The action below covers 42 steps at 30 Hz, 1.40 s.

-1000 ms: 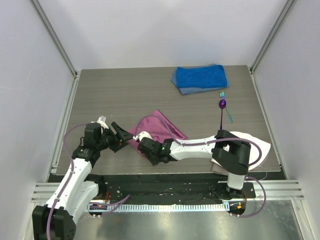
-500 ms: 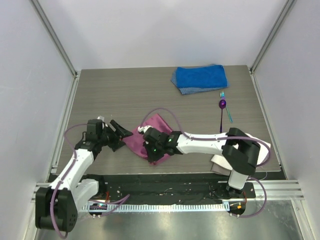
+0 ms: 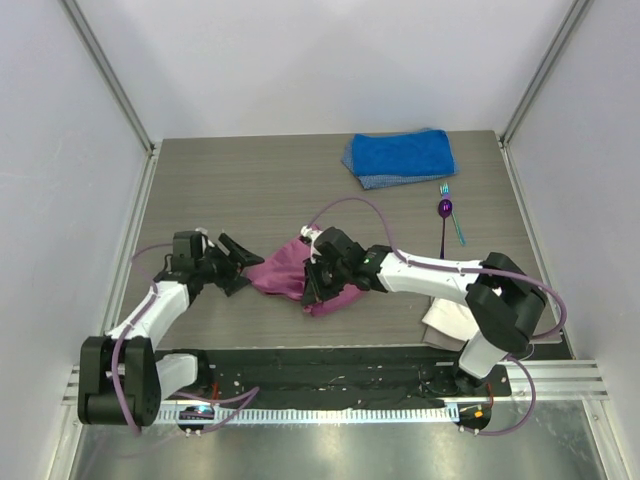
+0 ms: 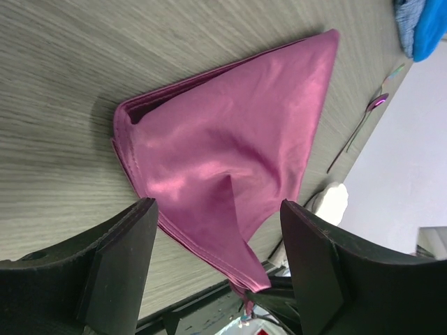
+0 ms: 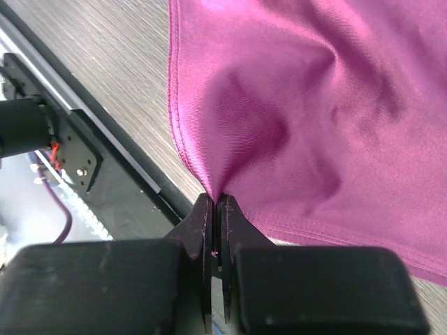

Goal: Fold the napkin into a case and place the utensils inside
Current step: Pick up the lower triangle-folded napkin from the center of the board.

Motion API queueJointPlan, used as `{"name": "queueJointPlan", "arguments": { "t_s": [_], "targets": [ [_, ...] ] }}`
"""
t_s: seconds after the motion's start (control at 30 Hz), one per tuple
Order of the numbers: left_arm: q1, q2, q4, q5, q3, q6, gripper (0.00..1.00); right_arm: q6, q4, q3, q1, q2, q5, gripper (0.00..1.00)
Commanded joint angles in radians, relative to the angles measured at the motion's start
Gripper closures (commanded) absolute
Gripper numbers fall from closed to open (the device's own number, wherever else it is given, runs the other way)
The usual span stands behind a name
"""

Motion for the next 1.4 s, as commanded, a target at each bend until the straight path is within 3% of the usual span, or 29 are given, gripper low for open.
{"name": "queueJointPlan", "arguments": {
  "t_s": [0.0, 0.57, 1.0, 1.1, 1.17, 1.37],
  "targets": [
    [0.004, 0.063, 0.103, 0.054, -0.016, 0.004, 0.25, 0.023, 0.052, -0.008, -0.022, -0.052, -0.059, 0.99],
    [0.004, 0.046, 0.07, -0.026, -0.057, -0.007, 0.24, 0.024, 0.074, -0.025, -0.065, -0.08, -0.109, 0.99],
    [0.003, 0.169, 0.229, -0.013, -0.098, -0.071, 0.3, 0.027, 0.092, -0.028, -0.07, -0.08, -0.118, 0.99],
    [0.004, 0.186, 0.255, -0.021, -0.103, -0.08, 0.4, 0.024, 0.092, -0.03, -0.07, -0.083, -0.121, 0.99],
    [0.004, 0.191, 0.254, -0.027, -0.098, -0.073, 0.55, 0.024, 0.092, -0.037, -0.071, -0.084, -0.116, 0.99],
    [0.004, 0.076, -0.013, -0.186, 0.004, 0.042, 0.91, -0.052, 0.049, -0.056, -0.061, -0.049, -0.145, 0.99]
  ]
}}
